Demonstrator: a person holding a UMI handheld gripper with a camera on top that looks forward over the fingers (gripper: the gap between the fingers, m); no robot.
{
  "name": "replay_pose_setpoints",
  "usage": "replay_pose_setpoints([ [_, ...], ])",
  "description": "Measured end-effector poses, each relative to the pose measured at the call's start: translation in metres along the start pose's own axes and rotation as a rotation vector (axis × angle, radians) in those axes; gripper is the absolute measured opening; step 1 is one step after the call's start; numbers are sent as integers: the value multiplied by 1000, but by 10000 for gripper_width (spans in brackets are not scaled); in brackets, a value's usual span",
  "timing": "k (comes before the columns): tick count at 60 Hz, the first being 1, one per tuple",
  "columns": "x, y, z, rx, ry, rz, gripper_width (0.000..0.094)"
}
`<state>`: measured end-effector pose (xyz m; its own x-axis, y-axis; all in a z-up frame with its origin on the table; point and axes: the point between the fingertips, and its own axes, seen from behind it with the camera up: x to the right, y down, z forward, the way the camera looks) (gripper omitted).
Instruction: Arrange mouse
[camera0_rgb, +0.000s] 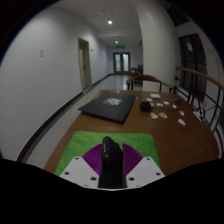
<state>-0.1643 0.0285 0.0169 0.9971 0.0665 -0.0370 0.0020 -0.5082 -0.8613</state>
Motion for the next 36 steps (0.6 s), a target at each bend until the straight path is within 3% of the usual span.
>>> replay_pose_setpoints([
  [5, 6, 10, 4, -4, 27, -27, 268],
  [11, 6, 15, 2, -45, 12, -43, 407],
  [16, 4, 21, -13, -103, -35, -20, 598],
  [20, 6, 14, -37, -80, -81, -9, 787],
  [24, 17, 13, -63, -78, -116, -22, 834],
  [36, 65, 35, -142, -110, -185, -32, 832],
])
